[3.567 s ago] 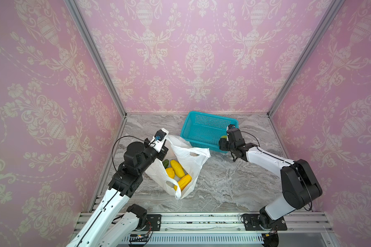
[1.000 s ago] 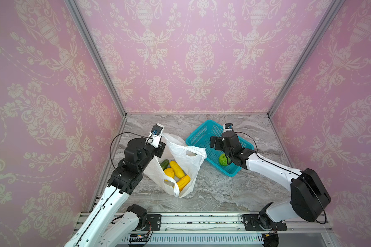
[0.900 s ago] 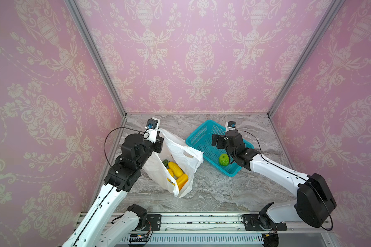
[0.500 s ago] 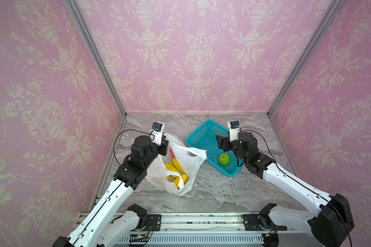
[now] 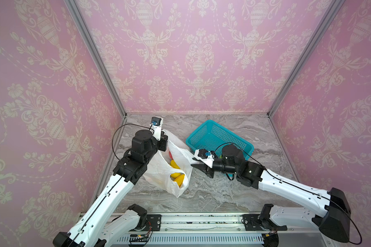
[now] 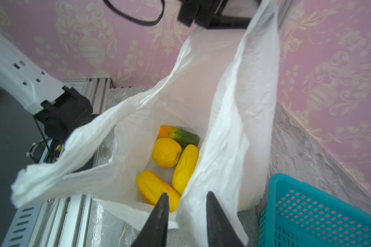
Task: Untie the knot of the plastic bag and take out the fruit
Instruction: Pick up the fruit from the plastic bag.
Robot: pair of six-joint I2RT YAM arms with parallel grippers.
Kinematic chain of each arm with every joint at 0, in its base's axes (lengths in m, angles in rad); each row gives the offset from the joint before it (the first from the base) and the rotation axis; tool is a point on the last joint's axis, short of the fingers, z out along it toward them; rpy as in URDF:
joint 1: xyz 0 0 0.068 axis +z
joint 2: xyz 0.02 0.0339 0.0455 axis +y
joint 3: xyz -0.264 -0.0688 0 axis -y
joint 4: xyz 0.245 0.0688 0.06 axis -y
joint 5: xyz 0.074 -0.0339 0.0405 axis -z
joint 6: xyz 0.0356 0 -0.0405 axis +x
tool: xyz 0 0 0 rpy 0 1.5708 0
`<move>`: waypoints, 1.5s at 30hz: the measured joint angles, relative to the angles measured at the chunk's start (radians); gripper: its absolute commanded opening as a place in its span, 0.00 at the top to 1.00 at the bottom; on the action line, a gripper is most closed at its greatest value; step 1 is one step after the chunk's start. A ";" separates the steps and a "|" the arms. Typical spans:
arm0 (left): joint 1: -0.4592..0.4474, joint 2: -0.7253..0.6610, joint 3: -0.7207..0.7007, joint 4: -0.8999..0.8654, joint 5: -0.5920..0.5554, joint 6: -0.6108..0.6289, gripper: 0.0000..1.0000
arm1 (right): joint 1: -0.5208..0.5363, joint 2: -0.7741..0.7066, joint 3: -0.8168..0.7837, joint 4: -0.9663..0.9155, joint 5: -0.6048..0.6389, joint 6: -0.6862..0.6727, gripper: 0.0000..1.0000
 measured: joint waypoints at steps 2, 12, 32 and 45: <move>0.000 -0.011 -0.002 -0.002 0.003 0.000 1.00 | 0.035 0.059 0.017 -0.026 -0.003 -0.031 0.73; 0.000 -0.017 -0.004 -0.019 0.003 -0.001 1.00 | 0.110 0.030 -0.004 -0.065 0.084 -0.075 0.46; 0.000 0.000 0.017 -0.045 0.060 -0.063 1.00 | 0.156 0.461 0.163 0.054 0.120 0.026 0.71; 0.000 -0.002 0.017 -0.044 0.104 -0.063 1.00 | 0.085 0.769 0.412 0.068 0.129 0.112 0.39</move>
